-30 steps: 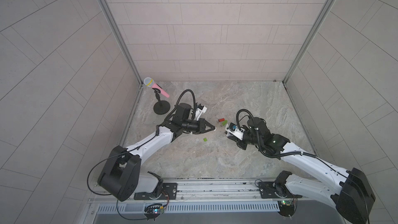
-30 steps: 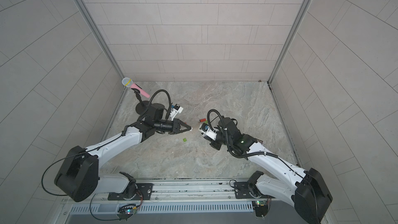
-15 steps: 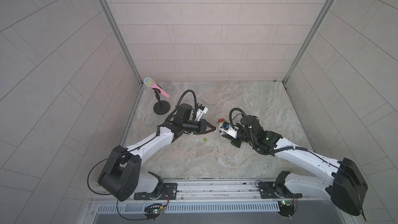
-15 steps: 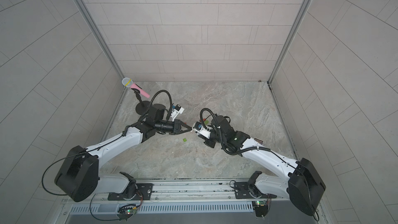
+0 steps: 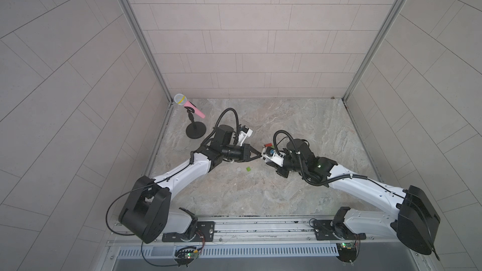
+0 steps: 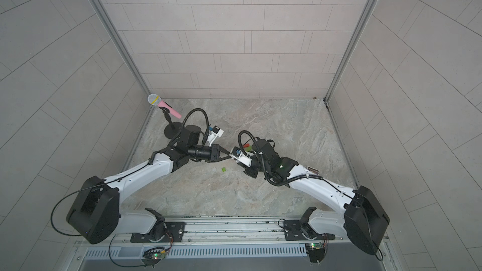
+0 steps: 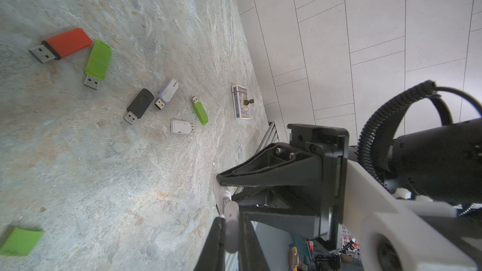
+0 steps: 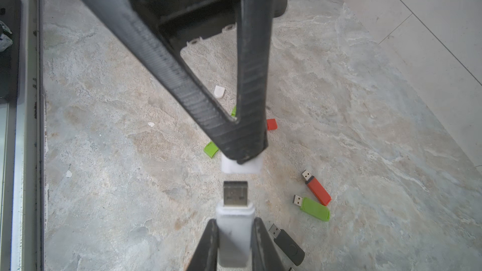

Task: Close the usb drive cover
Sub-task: Close the cover of the USB drive.

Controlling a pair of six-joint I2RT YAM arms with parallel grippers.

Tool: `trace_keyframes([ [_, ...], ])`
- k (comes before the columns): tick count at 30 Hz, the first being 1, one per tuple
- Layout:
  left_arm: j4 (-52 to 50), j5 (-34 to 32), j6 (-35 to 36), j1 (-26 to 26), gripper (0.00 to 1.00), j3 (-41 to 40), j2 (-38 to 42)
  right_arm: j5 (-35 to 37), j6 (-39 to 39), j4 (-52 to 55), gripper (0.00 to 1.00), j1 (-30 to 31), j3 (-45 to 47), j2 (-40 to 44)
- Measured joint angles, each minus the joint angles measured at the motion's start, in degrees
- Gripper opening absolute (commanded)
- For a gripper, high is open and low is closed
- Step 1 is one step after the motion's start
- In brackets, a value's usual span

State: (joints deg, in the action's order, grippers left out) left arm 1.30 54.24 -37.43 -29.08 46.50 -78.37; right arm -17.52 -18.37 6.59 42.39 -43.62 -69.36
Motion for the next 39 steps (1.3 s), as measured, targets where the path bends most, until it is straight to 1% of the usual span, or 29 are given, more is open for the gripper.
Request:
trace_keyframes([
  [22, -1.2, -0.6, 1.6, -0.6, 0.05, 0.9, -0.1, 2.4, 0.7, 0.2, 0.21, 1.0, -1.5, -0.1],
  [32, -4.4, -2.3, 4.9, -1.3, 0.05, 2.4, -0.3, 3.4, 0.6, 2.7, 0.21, 1.7, -3.5, -0.3],
  [39, -5.5, -2.9, 5.8, -1.6, 0.05, 2.8, -0.3, 3.5, 0.9, 2.7, 0.20, 2.1, -3.8, -0.5],
])
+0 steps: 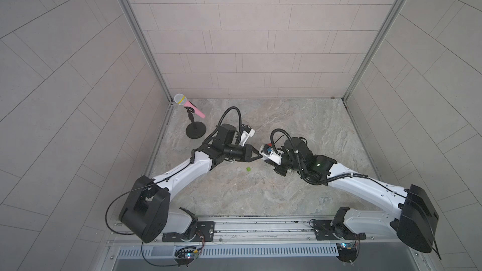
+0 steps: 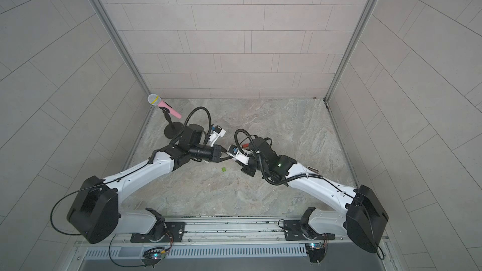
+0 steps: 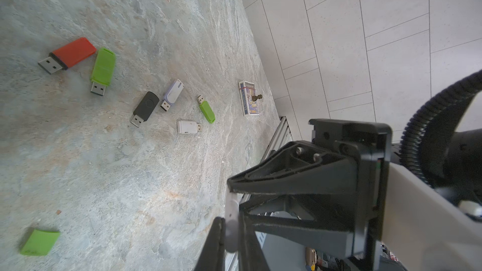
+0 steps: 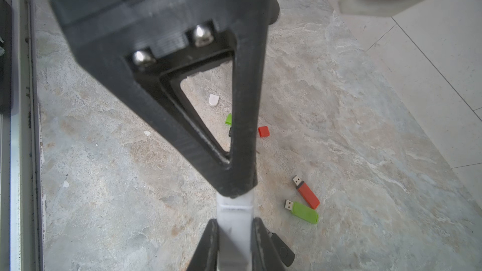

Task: Close the usb drive cover
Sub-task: Close the cover of the USB drive.

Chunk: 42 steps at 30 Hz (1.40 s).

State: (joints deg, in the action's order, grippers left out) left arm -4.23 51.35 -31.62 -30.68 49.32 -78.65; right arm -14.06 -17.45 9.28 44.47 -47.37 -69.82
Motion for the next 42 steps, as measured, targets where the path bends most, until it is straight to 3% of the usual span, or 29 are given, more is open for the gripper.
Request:
trace_keyframes([
  [25, -0.5, 0.7, -1.5, 1.3, 0.03, -0.5, -1.0, -1.7, 2.7, -3.0, 0.16, -0.2, -0.3, -3.4],
  [27, -2.2, -0.4, -0.5, 1.1, 0.09, 0.3, -0.8, -1.2, 2.5, -3.8, 0.16, -0.2, 0.3, -3.3],
  [32, -7.0, -4.5, 1.3, 0.1, 0.41, 2.3, 1.5, -0.1, 2.3, -7.5, 0.16, -0.3, 3.7, -0.2],
  [36, -9.6, -9.2, 2.3, -0.2, 0.52, 3.6, 4.8, 1.0, 3.2, -8.7, 0.17, -1.7, 7.0, 2.8],
  [42, -10.2, -15.5, 2.9, -0.2, 0.55, 3.8, 8.6, 1.9, 9.0, -8.7, 0.15, -6.9, 9.4, 3.3],
])
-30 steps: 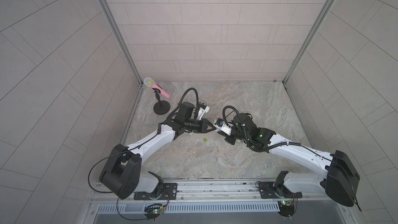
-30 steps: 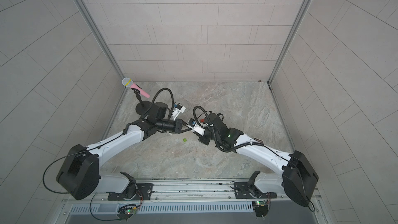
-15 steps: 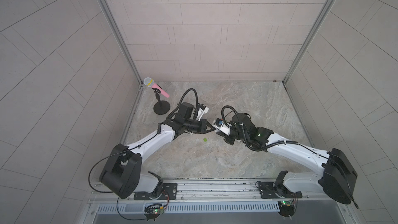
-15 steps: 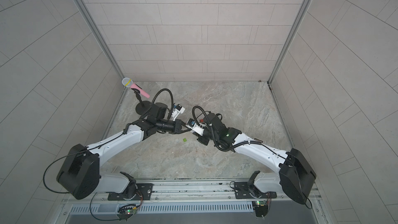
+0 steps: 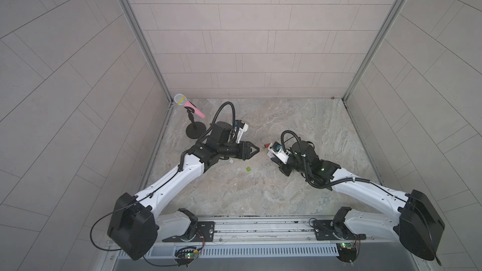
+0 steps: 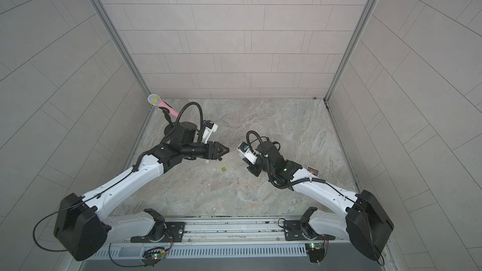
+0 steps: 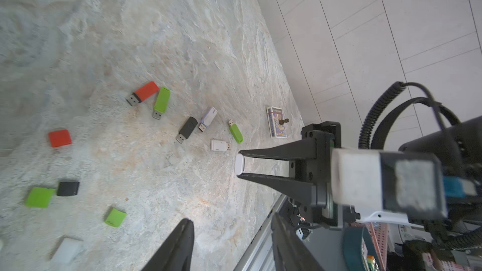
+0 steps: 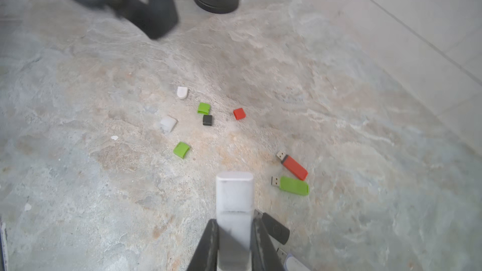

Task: Close the usb drive cover
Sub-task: Close the cover of the USB drive, then place the USB drive at the center of the board.

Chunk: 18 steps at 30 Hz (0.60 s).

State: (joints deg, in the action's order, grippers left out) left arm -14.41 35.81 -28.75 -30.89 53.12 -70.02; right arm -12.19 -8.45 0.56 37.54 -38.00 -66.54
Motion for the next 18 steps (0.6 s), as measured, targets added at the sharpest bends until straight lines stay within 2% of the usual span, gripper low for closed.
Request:
trace_keyframes([
  [4, -0.1, -4.0, 0.6, 0.0, 0.56, -0.2, 2.2, 1.6, 7.5, 0.6, 0.12, -6.1, -0.9, -1.4],
  [9, 0.9, -10.7, 1.7, 0.0, 0.57, -3.3, 7.6, 2.6, 16.9, 5.5, 0.12, -14.5, -6.7, -8.4],
  [14, 2.9, -18.4, 3.3, 0.0, 0.65, -9.5, 14.8, 3.0, 22.0, 14.3, 0.12, -19.7, -16.3, -18.4],
  [18, 4.2, -23.6, 4.7, 0.0, 0.70, -13.0, 19.4, 2.9, 22.8, 22.9, 0.12, -22.2, -25.2, -27.5],
])
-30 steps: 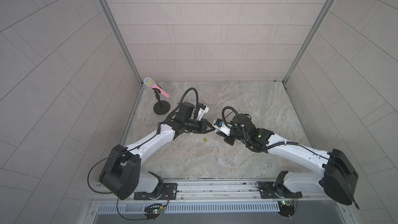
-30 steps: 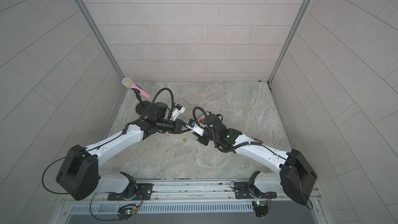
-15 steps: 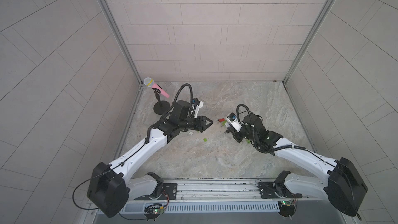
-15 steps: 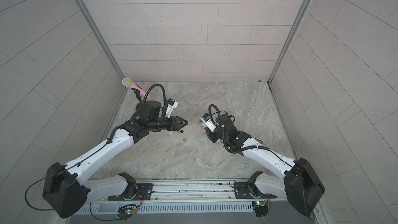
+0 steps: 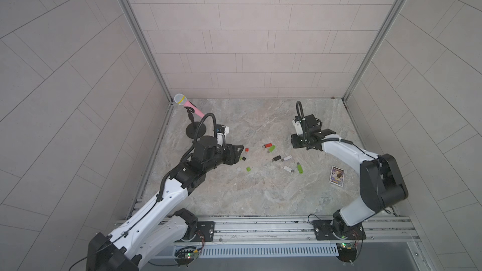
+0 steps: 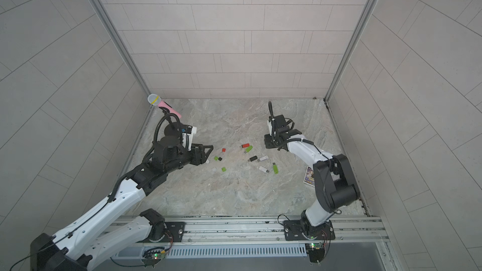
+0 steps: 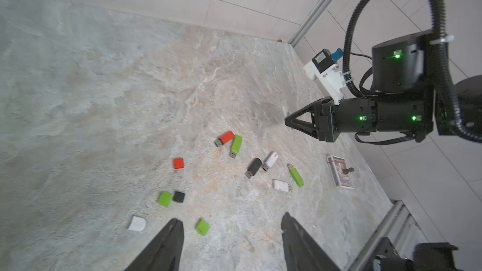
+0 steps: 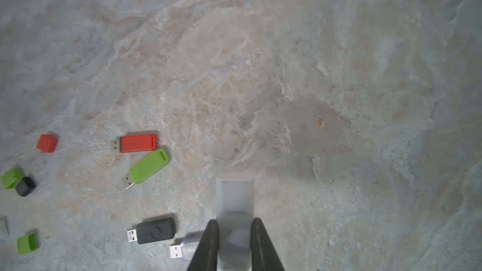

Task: Close the usb drive cover
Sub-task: Place the USB drive at the center of the board.

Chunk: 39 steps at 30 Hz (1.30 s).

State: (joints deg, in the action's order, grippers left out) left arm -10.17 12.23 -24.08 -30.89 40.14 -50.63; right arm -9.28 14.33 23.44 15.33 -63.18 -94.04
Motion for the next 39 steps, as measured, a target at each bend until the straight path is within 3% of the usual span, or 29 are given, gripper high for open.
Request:
trace_keyframes([
  [11, 1.5, -5.9, 1.7, 0.0, 0.75, -1.7, 2.1, 0.3, -0.7, 14.2, 0.14, -0.5, -12.6, -14.8],
  [25, 1.8, -7.9, 2.3, 0.0, 0.77, -2.1, 2.1, 1.8, -0.9, 18.1, 0.16, -0.5, -19.6, -21.5],
  [39, 0.8, -9.8, 2.5, 0.0, 0.78, -2.3, 2.2, 1.4, -0.9, 19.7, 0.43, -0.5, -19.8, -21.4],
])
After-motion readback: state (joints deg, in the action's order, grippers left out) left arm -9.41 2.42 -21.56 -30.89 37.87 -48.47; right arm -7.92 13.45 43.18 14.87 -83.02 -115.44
